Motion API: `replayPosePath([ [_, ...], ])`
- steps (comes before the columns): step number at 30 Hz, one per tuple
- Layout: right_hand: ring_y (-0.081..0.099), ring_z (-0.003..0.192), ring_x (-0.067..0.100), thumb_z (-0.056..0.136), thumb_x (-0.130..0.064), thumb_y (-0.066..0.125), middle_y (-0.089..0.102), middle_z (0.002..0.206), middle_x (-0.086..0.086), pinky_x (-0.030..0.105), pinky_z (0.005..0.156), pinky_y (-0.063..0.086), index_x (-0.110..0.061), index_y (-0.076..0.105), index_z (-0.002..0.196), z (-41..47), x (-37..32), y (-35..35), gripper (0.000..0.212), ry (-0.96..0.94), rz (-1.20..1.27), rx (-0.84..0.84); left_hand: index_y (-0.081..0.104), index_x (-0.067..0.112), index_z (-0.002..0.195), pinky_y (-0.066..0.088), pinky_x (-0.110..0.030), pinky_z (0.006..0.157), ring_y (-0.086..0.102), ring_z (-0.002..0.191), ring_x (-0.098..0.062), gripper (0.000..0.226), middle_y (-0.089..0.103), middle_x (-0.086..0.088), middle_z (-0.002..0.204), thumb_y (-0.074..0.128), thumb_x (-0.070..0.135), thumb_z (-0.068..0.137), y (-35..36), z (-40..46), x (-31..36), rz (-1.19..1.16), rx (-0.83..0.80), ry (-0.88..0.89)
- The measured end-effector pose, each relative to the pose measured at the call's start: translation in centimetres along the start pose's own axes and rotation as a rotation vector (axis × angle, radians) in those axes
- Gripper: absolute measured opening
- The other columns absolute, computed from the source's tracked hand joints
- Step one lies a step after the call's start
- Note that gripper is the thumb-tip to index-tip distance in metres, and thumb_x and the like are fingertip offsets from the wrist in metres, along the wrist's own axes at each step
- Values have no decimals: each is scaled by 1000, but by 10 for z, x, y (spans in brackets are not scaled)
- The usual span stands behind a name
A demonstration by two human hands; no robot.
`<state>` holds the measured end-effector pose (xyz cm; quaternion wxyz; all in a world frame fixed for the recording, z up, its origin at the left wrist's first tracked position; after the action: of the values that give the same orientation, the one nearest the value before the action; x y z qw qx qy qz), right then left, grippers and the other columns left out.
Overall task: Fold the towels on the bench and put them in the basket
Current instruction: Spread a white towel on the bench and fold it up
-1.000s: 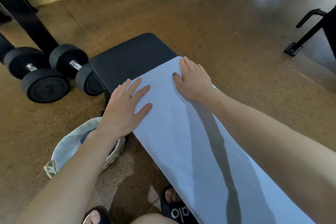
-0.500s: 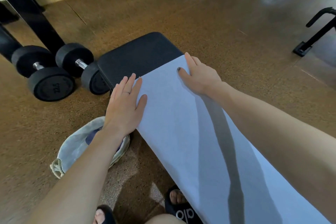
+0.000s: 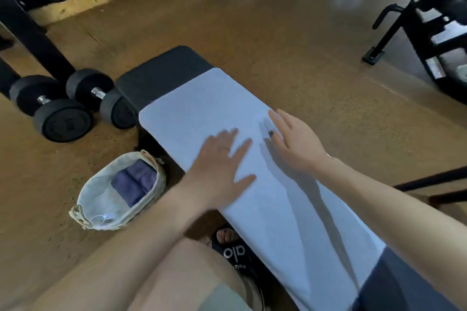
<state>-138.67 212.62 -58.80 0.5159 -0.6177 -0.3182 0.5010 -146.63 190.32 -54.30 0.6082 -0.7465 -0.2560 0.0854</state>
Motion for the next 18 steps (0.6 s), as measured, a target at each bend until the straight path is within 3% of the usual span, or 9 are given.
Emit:
replayPosePath([
  [3, 46, 134, 36, 102, -41, 21, 48, 145, 15, 46, 107, 38, -10, 38, 152, -76, 41, 1, 61, 95, -85, -34, -14, 29, 160, -7, -48, 124, -16, 154, -28, 98, -23, -6, 167, 33, 80, 91, 30, -23, 82, 17, -160, 166],
  [6, 50, 127, 31, 104, -48, 11, 51, 141, 8, 46, 102, 40, -25, 22, 158, -138, 71, -4, 60, 235, -111, -81, -18, 30, 159, -8, -56, 122, -22, 153, -30, 108, -28, -7, 165, 36, 86, 84, 64, -35, 131, 82, -246, 199],
  [12, 54, 126, 31, 105, -47, 13, 60, 137, 12, 46, 108, 35, -27, 24, 158, -203, 103, -16, 57, 493, -73, -101, -29, 28, 154, -8, -62, 119, -29, 150, -34, 112, -37, -12, 160, 31, 89, 83, 88, -49, 151, 238, -205, 154],
  [16, 56, 120, 33, 105, -45, 15, 63, 130, 11, 47, 101, 39, -25, 44, 140, -208, 109, -19, 50, 573, 49, -92, -13, 23, 160, 1, -60, 121, -10, 154, -36, 111, -18, -17, 166, 43, 82, 84, 84, -68, 172, 260, -220, 274],
  [18, 58, 114, 35, 105, -44, 16, 65, 123, 12, 46, 96, 42, -23, 51, 132, -207, 109, -20, 48, 579, 63, -65, 6, 15, 157, 18, -56, 117, 13, 149, -38, 111, 6, -20, 165, 59, 75, 79, 88, -78, 186, 323, -169, 401],
])
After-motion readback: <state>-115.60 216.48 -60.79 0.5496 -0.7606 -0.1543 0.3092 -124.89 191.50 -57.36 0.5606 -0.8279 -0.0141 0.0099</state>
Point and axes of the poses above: each hand's wrist, its own z-axis towards the middle knuckle, its own y-axis out of the palm, x = y × z, the point moved 1 cm from there along z, towards the middle knuckle
